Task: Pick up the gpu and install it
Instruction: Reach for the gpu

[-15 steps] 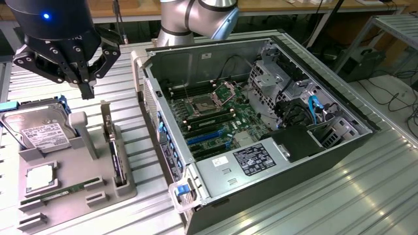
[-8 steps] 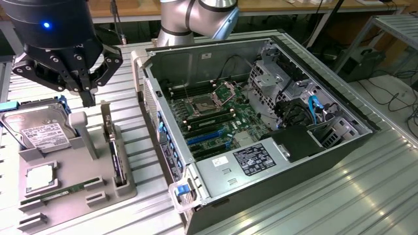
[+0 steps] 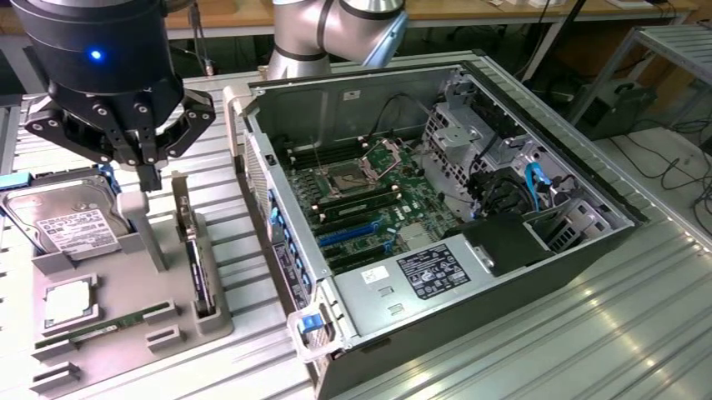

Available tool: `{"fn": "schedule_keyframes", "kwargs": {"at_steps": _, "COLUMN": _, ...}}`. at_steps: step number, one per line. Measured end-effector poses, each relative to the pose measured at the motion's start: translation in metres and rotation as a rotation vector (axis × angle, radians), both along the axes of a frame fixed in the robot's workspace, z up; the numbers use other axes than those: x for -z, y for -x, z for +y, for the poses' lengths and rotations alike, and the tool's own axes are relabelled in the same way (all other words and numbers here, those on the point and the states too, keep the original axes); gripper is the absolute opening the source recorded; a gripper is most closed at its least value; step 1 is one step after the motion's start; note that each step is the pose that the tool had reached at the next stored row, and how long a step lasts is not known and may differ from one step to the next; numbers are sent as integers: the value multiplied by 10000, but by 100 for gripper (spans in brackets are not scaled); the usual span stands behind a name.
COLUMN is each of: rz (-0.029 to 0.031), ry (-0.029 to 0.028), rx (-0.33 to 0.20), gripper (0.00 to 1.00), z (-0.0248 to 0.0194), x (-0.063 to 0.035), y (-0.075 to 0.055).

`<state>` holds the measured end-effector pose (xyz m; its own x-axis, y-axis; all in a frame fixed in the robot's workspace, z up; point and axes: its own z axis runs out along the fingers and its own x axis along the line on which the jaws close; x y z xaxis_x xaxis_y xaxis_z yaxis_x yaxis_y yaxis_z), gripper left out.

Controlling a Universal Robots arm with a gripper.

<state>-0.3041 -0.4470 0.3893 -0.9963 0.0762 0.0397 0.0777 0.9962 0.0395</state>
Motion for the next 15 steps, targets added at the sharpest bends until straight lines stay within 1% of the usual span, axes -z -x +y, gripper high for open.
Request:
{"fn": "schedule_keyframes", "kwargs": {"at_steps": 7, "rz": 0, "ry": 4, "rx": -21, "gripper": 11, "z": 0, "x": 0, "y": 0}}
{"fn": "schedule_keyframes", "kwargs": {"at_steps": 8, "rz": -32, "ry": 12, "rx": -39, "gripper": 11, "z": 0, "x": -1, "y": 0}}
{"fn": "schedule_keyframes", "kwargs": {"at_steps": 9, "rz": -135, "ry": 27, "rx": -55, "gripper": 11, "z": 0, "x": 0, "y": -1}}
{"fn": "schedule_keyframes", "kwargs": {"at_steps": 10, "rz": -290, "ry": 63, "rx": -74, "gripper": 11, "z": 0, "x": 1, "y": -1}}
{"fn": "schedule_keyframes", "kwargs": {"at_steps": 12, "rz": -557, "ry": 120, "rx": -94, "gripper": 11, "z": 0, "x": 2, "y": 0}}
{"fn": "schedule_keyframes", "kwargs": {"at_steps": 13, "rz": -643, "ry": 133, "rx": -98, "gripper": 11, "z": 0, "x": 4, "y": 0}}
{"fn": "schedule_keyframes", "kwargs": {"at_steps": 14, "rz": -669, "ry": 139, "rx": -100, "gripper": 11, "z": 0, "x": 6, "y": -1}}
{"fn": "schedule_keyframes", "kwargs": {"at_steps": 15, "rz": -669, "ry": 139, "rx": -100, "gripper": 11, "z": 0, "x": 6, "y": -1}}
